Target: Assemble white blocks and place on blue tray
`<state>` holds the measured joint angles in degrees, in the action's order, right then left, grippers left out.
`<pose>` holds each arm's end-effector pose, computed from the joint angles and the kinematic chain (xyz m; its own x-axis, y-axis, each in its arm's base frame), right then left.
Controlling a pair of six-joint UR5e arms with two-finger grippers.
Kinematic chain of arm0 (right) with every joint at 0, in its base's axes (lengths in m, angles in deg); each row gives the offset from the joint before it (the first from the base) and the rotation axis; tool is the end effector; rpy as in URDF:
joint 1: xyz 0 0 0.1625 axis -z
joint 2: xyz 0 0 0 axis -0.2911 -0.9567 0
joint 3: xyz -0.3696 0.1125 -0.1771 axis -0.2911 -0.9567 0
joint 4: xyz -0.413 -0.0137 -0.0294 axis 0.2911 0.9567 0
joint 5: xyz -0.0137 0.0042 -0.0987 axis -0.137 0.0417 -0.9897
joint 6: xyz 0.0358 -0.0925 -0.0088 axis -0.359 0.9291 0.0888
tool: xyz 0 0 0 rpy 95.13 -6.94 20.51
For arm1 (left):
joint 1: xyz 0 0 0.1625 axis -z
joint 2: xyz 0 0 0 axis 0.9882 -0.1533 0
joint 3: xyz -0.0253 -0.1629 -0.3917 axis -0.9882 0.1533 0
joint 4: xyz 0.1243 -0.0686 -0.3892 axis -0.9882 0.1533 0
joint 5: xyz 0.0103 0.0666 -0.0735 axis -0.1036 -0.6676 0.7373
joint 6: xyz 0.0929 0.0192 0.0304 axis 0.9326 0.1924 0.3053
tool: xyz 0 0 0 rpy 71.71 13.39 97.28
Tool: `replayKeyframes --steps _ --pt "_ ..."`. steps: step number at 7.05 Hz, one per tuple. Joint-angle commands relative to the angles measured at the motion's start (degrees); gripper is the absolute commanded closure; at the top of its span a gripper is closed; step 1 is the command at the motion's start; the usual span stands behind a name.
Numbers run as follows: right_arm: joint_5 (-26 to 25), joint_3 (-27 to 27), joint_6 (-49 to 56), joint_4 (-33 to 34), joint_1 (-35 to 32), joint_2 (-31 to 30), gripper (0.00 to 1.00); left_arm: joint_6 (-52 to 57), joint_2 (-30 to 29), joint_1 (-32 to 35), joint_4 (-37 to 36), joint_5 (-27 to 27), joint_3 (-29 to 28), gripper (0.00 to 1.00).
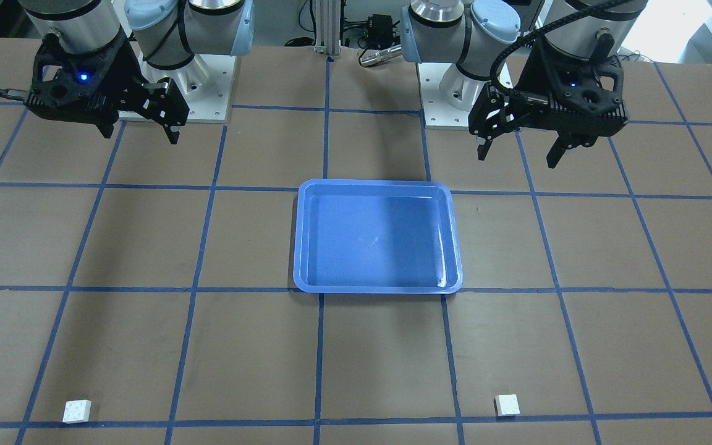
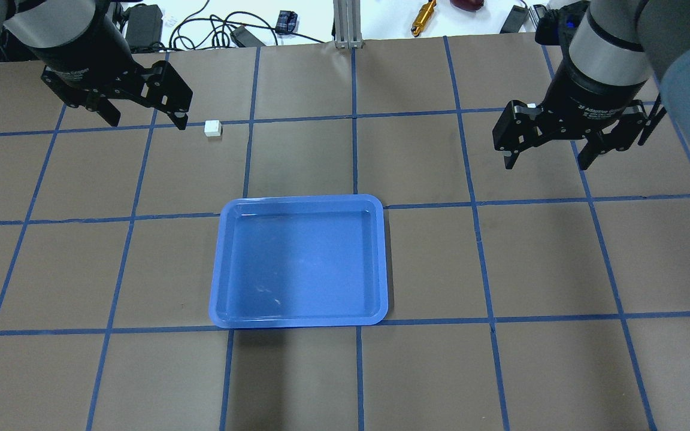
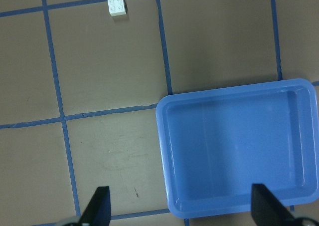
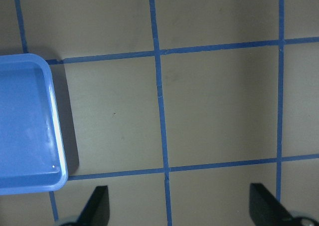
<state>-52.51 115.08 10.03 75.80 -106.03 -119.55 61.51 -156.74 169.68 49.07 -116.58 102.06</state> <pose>0.1247 -0.4548 0.4850 -0.9971 0.0747 0.0164 0.0751 0.9969 0.0253 -0.1208 -0.4988 0.5240 -0.9932 0.1161 -0.0066 0.1163 0.9899 -0.0806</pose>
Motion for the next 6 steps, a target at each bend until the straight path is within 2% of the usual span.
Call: replayKeyframes --steps 1,4,6 --pt "0.0 0.0 0.0 0.0 0.1 0.0 0.0 0.0 0.1 0.0 0.0 -0.1 0.0 0.0" --pt "0.0 0.0 0.5 0.1 0.1 0.2 0.0 0.0 -0.1 -0.1 0.0 0.0 -0.2 0.0" --pt "0.0 0.0 0.5 0.3 0.1 0.3 0.0 -2.6 -5.2 -0.2 -0.7 0.5 -0.8 0.0"
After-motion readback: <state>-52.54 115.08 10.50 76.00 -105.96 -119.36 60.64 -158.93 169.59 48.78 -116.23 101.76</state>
